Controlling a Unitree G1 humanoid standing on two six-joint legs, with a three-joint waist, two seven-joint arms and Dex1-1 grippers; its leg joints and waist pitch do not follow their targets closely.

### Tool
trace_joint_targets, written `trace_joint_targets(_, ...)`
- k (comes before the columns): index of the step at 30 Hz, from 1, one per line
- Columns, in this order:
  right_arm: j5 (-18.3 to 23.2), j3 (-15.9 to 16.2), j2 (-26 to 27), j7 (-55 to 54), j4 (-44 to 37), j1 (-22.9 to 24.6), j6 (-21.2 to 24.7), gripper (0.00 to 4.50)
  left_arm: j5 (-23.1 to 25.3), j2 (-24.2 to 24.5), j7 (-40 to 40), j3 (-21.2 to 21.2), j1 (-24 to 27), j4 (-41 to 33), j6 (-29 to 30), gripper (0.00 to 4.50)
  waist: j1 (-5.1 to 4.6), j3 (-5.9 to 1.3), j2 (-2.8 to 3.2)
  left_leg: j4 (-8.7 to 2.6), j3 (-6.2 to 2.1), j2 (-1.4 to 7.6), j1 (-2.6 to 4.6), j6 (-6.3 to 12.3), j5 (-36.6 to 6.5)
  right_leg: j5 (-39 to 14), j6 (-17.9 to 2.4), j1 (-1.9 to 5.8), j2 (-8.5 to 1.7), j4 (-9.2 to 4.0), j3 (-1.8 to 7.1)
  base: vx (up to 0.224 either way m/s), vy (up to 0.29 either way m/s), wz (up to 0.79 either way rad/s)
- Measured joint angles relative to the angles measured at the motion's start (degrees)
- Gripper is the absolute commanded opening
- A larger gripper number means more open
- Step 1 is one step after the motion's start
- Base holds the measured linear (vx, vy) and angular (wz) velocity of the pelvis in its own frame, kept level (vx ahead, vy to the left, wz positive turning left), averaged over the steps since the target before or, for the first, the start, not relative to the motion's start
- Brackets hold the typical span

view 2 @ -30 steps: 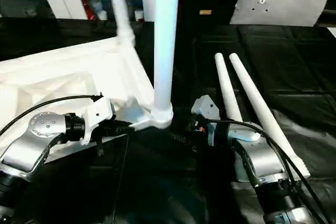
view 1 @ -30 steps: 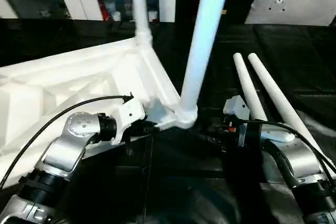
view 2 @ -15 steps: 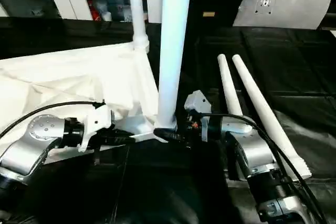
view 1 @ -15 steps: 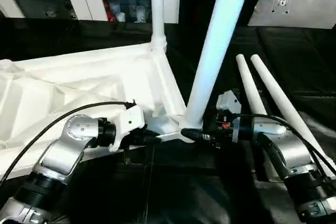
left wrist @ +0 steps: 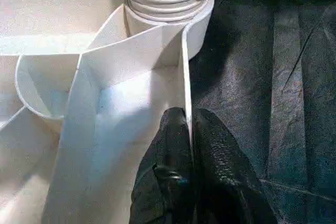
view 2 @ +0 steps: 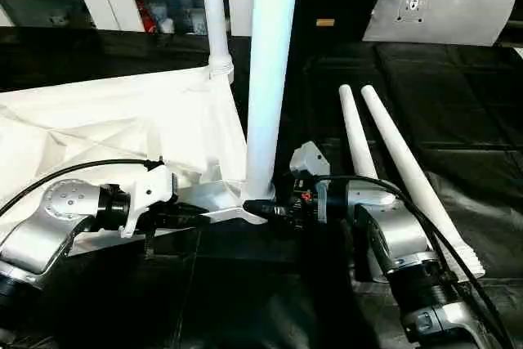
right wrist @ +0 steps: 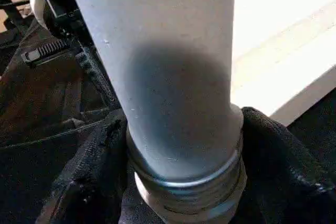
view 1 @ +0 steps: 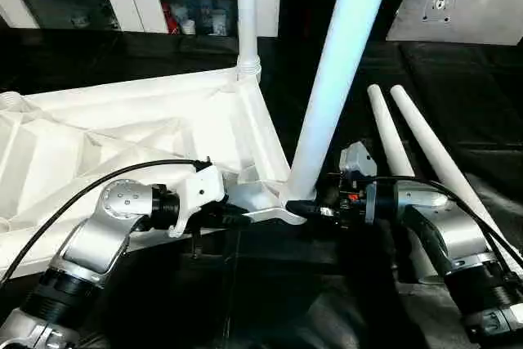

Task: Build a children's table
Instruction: Rotate leg to tighten

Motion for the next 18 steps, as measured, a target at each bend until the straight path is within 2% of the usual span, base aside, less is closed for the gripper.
trace_joint_targets(7, -0.1, -0.7, 2.8, -3.5, -2.2, 2.1, 1.5, 2.76, 0.0, -0.8, 1.8, 1.1, 1.1, -1.6, 2.1, 0.00, -0.23, -0.03, -0.06, 0.01, 0.00, 0.03, 0.02, 0.00, 0.0, 0.0, 0.0, 0.01, 0.01, 0.03, -0.01, 0.000, 0.000, 0.00)
trace_joint_targets(10, -0.8, -1.8, 5.4, -9.4, -2.7, 2.6, 2.2, 2.75, 0.5, -2.5, 5.3, 1.8, 1.1, -2.6, 5.7, 0.00, -0.93, -0.03, -0.06, 0.07, 0.07, 0.02, 0.07, -0.03, 0.0, 0.2, -0.3, 0.04, 0.01, 0.00, 0.07, 0.000, 0.000, 0.00)
trace_joint_targets(12, -1.8, -2.8, 7.7, -14.4, -2.8, 2.7, 2.7, 2.75, 1.1, -4.4, 8.8, 2.2, 1.3, -3.8, 9.0, 0.00, -1.49, -0.03, -0.06, 0.12, 0.07, 0.02, 0.09, -0.08, 0.1, 0.2, -0.3, 0.08, 0.01, -0.01, 0.09, 0.000, 0.000, 0.00)
trace_joint_targets(15, -4.4, -5.3, 14.5, -26.4, -3.1, 3.0, 3.6, 2.75, 3.7, -10.1, 17.8, 3.5, 2.8, -8.2, 16.3, 0.00, -2.47, -0.11, 0.17, 0.08, 0.12, 0.00, 0.13, -0.13, 0.1, 0.3, -0.4, 0.08, 0.01, -0.07, 0.17, 0.000, 0.000, 0.00)
trace_joint_targets(18, -6.2, -5.9, 18.0, -33.3, -2.3, 2.1, 3.6, 2.75, 5.2, -13.7, 23.2, 3.5, 3.3, -10.4, 20.3, 0.00, -2.77, -0.14, 0.21, -0.06, 0.09, 0.00, 0.14, -0.22, 0.2, 0.3, -0.4, 0.08, 0.02, -0.10, 0.09, 0.000, 0.000, 0.00)
